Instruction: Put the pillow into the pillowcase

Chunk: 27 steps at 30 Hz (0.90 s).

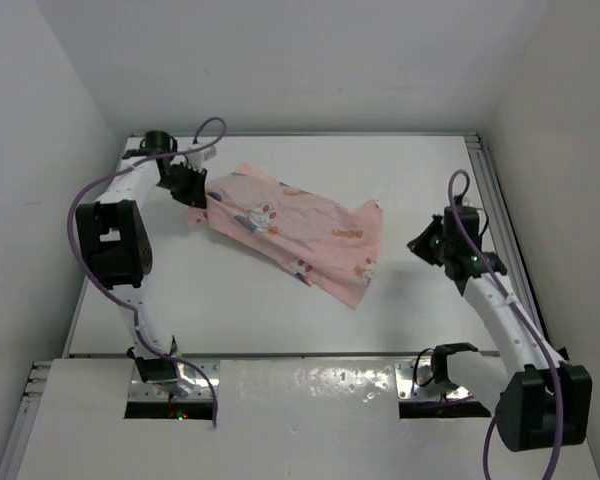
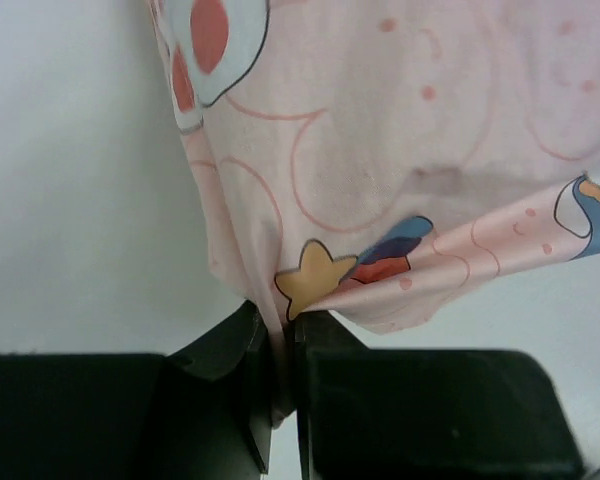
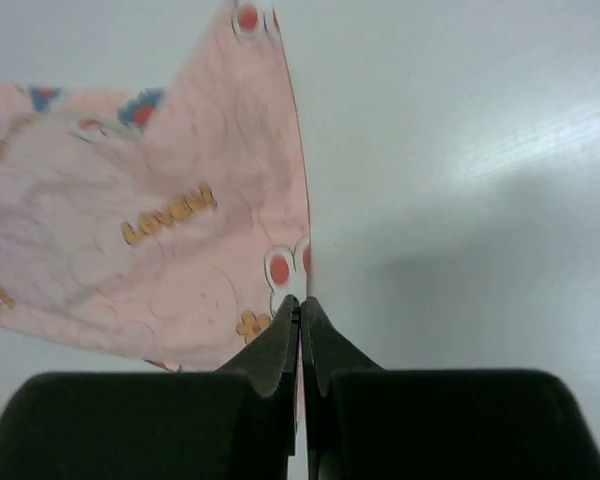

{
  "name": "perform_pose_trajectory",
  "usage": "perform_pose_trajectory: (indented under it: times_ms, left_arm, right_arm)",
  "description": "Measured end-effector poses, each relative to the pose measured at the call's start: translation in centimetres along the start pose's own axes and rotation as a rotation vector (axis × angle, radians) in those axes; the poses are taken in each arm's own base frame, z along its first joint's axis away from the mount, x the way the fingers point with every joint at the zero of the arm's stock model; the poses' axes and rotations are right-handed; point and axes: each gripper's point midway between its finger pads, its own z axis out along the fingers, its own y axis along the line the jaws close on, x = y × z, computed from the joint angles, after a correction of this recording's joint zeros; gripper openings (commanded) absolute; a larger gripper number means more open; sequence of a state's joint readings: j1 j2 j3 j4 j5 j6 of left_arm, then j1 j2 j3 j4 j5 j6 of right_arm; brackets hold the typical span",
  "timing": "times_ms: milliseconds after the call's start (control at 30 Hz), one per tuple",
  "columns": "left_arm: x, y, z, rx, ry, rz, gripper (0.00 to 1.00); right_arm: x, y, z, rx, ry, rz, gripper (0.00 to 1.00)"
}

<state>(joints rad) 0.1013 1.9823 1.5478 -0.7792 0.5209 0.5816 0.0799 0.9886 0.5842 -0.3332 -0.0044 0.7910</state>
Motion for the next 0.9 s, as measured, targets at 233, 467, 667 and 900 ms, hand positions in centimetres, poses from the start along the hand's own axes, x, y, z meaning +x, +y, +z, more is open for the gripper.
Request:
perform_pose_trajectory:
  times_ms: [233,467,667,900]
  left_arm:
    - [-5.6,-0.7,-9.3,-0.113,-0.043,0.275,0.03]
    - [4.3,-4.6,-7.5,0.036,0.196,0.241,0.13]
    - [13.4,-5.5,-6.6,0.061,0.446,0.133,0.59]
    - [18.3,-4.9,-8.8,-0.111,0.62,0.08,0.66]
  right_arm:
    - [-11.2,9.0,-3.4,-0.223,-0.206,-0.072,0.0]
    - [-3.1,9.6,-1.2,-0.237,-0.025,-0.225,0.6]
    - [8.9,7.6,1.8,-0.123,0.268,-0.537,0.99]
    - [8.4,5.3,4.9,0.045,0.287,-0.561,0.99]
